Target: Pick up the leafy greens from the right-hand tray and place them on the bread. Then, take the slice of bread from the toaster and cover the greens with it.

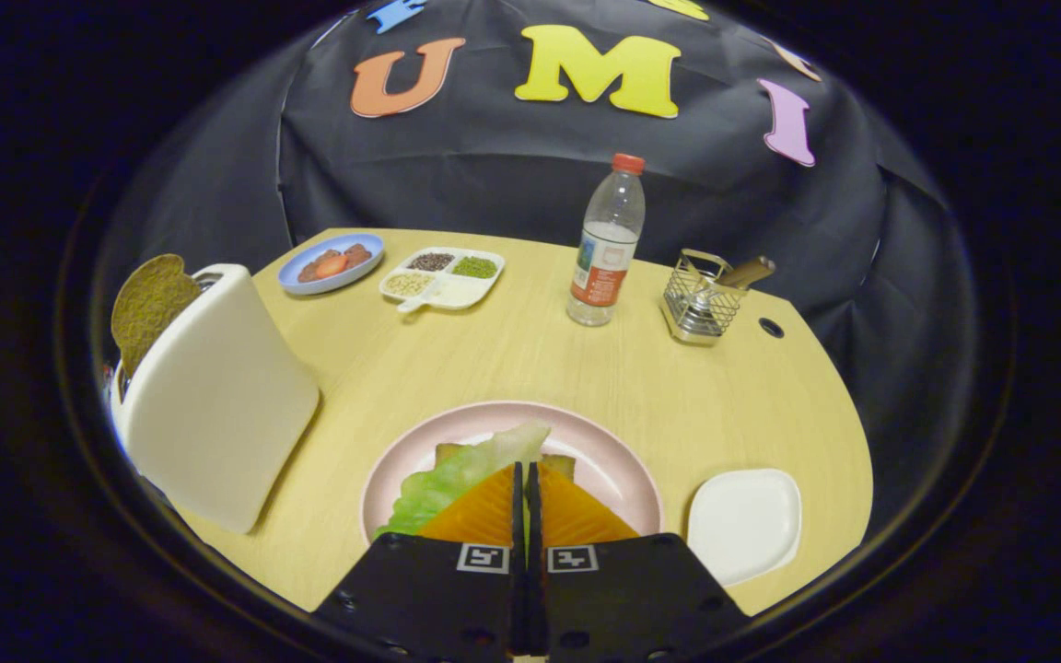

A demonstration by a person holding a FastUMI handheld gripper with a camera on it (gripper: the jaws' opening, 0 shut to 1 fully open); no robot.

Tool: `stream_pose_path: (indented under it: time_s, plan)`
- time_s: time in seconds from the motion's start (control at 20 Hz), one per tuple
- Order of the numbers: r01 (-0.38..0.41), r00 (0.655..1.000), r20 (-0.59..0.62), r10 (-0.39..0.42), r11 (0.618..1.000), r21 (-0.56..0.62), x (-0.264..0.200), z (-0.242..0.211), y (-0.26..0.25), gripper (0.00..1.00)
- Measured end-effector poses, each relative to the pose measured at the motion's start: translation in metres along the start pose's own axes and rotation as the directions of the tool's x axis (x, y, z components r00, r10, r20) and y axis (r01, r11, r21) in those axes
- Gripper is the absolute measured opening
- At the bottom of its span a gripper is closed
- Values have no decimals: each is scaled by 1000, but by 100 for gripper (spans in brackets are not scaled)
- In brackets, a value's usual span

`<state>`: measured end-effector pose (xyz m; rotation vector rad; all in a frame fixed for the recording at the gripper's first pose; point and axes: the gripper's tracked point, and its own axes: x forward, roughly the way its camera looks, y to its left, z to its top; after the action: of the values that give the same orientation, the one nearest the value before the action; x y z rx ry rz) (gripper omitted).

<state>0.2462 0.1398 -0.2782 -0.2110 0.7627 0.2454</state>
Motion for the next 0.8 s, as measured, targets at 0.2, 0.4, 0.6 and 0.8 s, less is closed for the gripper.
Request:
stream_pose_path:
  time_s: [0.2,0.4,0.6,0.8]
  plan:
    - [25,1000,-14,-24,999,35,16,-10,-10,1]
    - [13,1000,2,-14,998,67,17,-12,-14,3]
    - [44,998,43,-46,998,40,5,-12,-24,33]
    - [57,995,80,-58,998,14,-14,-13,-28,65]
